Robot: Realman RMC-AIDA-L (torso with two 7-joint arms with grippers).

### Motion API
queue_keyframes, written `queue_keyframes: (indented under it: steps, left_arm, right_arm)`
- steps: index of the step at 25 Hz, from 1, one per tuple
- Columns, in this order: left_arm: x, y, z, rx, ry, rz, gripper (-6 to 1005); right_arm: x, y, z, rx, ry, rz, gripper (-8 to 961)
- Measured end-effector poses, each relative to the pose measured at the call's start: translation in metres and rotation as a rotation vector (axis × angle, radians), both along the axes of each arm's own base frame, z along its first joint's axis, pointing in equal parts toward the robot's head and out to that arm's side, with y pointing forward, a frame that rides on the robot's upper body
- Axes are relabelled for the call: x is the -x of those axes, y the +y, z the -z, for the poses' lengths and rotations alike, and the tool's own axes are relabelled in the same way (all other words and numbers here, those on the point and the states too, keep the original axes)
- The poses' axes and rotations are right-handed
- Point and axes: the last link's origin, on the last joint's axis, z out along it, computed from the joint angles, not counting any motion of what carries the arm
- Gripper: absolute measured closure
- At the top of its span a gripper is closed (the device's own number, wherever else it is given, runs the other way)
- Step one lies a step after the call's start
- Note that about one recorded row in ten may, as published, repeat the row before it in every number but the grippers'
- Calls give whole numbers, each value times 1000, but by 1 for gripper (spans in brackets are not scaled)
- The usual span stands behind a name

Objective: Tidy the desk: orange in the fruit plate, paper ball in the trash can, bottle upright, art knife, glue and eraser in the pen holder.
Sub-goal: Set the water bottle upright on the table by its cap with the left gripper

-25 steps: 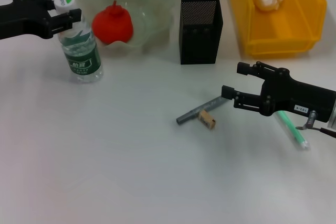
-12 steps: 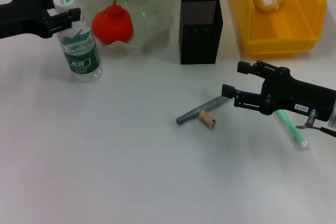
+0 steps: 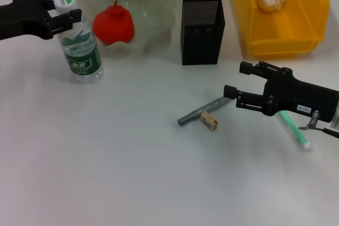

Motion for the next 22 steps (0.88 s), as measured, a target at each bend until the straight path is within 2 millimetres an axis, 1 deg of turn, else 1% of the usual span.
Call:
queue_keyframes:
  steps: [14,22]
  left_arm:
    - [1,-1,-1,-3,-10,-12,383]
    - [0,-1,3,-2,-21,-15,372]
  right_arm:
    - [0,0,1,3,-1,-2,135]
    - [0,0,1,4,-1,-3,135]
